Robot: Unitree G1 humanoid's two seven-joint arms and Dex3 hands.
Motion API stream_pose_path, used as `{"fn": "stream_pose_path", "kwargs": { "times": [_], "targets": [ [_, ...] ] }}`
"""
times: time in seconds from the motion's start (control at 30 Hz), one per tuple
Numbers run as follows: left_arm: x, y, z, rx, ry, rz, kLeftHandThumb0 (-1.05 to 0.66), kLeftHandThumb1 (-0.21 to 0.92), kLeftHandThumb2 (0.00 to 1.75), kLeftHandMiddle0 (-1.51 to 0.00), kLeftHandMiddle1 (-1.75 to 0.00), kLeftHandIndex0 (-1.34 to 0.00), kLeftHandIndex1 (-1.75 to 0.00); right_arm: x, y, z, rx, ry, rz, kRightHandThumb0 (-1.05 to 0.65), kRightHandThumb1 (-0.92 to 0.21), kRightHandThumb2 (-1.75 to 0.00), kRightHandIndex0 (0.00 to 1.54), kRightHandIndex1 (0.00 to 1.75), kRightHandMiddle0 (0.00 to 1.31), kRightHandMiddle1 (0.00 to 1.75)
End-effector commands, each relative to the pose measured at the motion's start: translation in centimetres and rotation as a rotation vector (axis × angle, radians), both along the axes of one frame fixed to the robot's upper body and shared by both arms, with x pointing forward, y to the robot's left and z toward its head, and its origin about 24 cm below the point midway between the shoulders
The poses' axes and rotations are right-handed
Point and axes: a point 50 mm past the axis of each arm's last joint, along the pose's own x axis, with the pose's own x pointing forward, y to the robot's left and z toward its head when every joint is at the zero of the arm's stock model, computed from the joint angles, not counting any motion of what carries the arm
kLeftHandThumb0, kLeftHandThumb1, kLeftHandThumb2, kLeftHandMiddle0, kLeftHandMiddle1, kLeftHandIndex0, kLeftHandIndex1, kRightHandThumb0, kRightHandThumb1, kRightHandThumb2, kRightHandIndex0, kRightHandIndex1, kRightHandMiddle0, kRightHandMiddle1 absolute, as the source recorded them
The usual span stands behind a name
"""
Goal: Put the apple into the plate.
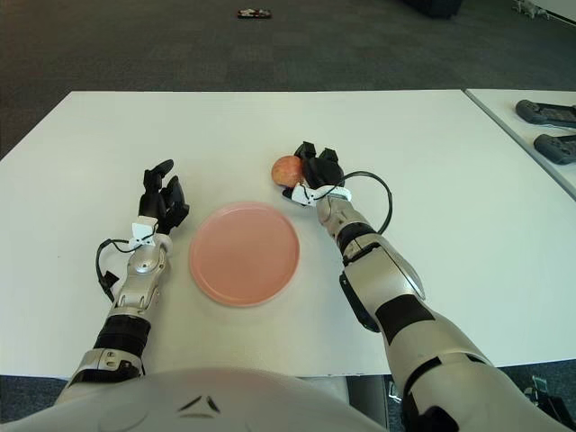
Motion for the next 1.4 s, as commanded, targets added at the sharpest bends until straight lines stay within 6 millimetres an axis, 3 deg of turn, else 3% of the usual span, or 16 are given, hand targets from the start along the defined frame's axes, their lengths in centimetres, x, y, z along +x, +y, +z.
{"fn": "stream_pose_path", "kwargs": {
  "times": [0.0,0.27,0.93,1.37],
  "targets": [
    [0.12,0.16,0.33,0.003,-0.01,0.011,-0.72,0.92,0.73,-0.43,-0.01,0.0,-0.9,-0.53,-0.05,-0.72,0.068,0.019,-0.03,-0.47,-0.33,-1.29,1.15,1.75,0.59,1.75],
    [0.17,0.08,0.38,0.013,-0.01,0.012,-0.71,0.92,0.74,-0.44,-0.02,0.0,-0.91,-0.61,-0.08,-0.68,0.168,0.011,-0.075,-0.47,-0.29,-1.34,1.23,1.75,0.62,1.75],
    [0.11,0.07,0.25,0.012,0.003,0.013,-0.72,0.92,0.75,-0.45,-0.02,0.0,-0.93,-0.83,-0.43,-0.58,0.291,-0.04,-0.16,-0.51,-0.19,-1.47,1.19,1.75,0.71,1.75],
    [0.13,0.05,0.22,0.013,0.007,0.013,-0.71,0.92,0.75,-0.45,-0.02,0.0,-0.94,-0.67,-0.82,-0.09,0.313,-0.091,-0.197,-0.48,-0.29,-1.35,1.23,1.75,0.63,1.75]
  ]
}}
